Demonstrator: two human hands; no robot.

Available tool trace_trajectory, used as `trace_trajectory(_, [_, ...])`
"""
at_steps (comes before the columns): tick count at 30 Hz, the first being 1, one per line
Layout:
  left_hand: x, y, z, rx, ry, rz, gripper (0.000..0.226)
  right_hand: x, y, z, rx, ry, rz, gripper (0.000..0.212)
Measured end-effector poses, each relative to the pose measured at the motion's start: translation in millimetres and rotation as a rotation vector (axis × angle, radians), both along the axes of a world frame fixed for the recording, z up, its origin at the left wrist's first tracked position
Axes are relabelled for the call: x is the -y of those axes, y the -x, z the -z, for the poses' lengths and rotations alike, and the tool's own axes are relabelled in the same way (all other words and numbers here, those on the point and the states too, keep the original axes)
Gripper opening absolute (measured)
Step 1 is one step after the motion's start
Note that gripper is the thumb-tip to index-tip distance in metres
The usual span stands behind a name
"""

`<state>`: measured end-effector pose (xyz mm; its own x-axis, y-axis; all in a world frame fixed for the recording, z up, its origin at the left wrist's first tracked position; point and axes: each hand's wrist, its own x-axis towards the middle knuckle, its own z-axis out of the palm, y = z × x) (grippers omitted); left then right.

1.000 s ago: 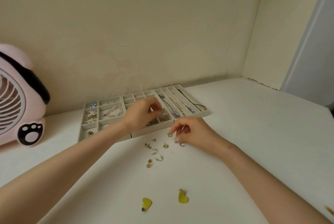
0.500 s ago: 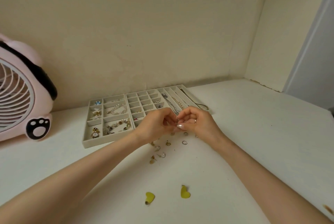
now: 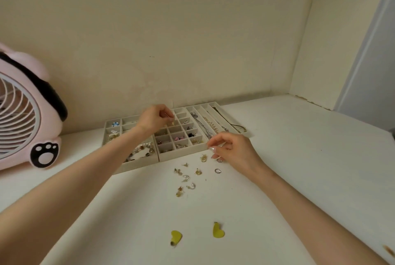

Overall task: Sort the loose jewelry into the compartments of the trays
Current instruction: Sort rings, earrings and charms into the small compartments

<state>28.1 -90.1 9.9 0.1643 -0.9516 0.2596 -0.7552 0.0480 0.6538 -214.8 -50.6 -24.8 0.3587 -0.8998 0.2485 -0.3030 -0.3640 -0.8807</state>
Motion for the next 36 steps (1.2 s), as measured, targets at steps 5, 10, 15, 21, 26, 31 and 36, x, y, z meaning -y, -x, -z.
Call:
trace_trajectory(5, [25,-13,-1,0.076,-0.04,-0.071,0.009,0,0,2,-0.023,0.01,0.004,0.011])
trace_trajectory(10, [31,-10,4,0.14,-0.082,-0.077,0.015,1,-2,3,-0.08,0.042,-0.003,0.014])
trace_trajectory(15, [16,-11,6,0.182,-0.062,-0.021,0.011,1,-3,4,-0.094,0.065,-0.007,0.014])
trace_trajectory(21, [-29,0,6,0.186,0.028,0.122,0.006,0,-7,12,-0.176,0.107,-0.014,0.016])
trace_trajectory(26, [-60,11,7,0.182,0.063,0.206,0.004,-4,-9,13,-0.224,0.15,-0.029,0.018])
trace_trajectory(31, [-73,16,11,0.194,0.047,0.25,0.008,1,-10,2,-0.353,0.229,0.003,0.015])
trace_trajectory(36, [-77,17,15,0.175,0.028,0.29,0.009,10,-14,-6,-0.519,0.251,-0.002,0.017])
